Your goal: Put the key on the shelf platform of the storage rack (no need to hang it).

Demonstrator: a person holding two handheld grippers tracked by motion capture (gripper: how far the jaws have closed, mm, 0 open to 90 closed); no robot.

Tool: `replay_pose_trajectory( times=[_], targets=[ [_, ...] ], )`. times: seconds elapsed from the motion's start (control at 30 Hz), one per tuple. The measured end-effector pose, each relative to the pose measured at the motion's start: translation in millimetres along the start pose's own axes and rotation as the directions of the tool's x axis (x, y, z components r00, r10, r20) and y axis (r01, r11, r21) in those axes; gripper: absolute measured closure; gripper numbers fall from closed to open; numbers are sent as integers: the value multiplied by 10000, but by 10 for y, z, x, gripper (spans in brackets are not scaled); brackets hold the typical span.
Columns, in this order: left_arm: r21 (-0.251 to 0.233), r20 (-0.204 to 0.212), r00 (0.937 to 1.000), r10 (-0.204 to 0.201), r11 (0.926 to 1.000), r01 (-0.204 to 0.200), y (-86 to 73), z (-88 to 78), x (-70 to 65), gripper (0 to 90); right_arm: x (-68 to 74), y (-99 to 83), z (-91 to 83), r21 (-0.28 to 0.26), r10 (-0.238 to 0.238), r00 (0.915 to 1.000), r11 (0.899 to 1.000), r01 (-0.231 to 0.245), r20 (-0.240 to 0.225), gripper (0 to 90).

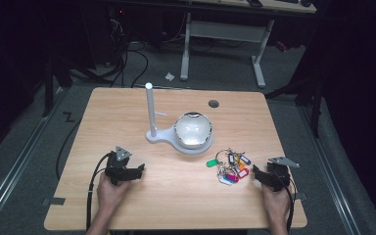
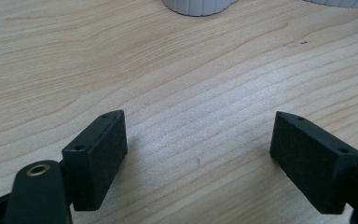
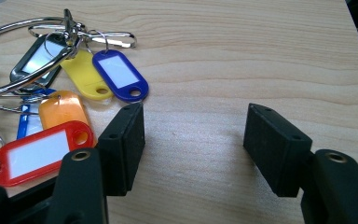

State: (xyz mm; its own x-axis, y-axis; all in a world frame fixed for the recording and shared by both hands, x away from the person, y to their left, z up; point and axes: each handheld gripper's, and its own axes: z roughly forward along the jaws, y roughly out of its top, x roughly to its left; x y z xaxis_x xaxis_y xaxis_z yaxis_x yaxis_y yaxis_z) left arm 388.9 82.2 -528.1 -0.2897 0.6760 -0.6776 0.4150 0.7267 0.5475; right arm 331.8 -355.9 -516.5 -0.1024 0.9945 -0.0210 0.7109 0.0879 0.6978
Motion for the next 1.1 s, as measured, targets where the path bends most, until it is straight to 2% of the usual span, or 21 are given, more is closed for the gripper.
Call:
replay_pose_trajectory(
  times=[0.23, 0.63, 1.1],
  targets=[
    [-16, 95, 9998, 149, 9999, -149, -6, -4, 6, 197, 3, 0, 0, 15, 41, 10000, 10000, -41, 11, 378],
    [110, 191, 9998, 65, 9999, -67, -20, -26, -8, 237, 6, 0, 3, 6, 70, 10000, 10000, -70, 58, 369],
    [134, 268, 9995, 144, 9998, -148, -24, -29, -6, 238, 14, 0, -8, 79, 147, 9998, 9999, -148, 94, 383]
  ],
)
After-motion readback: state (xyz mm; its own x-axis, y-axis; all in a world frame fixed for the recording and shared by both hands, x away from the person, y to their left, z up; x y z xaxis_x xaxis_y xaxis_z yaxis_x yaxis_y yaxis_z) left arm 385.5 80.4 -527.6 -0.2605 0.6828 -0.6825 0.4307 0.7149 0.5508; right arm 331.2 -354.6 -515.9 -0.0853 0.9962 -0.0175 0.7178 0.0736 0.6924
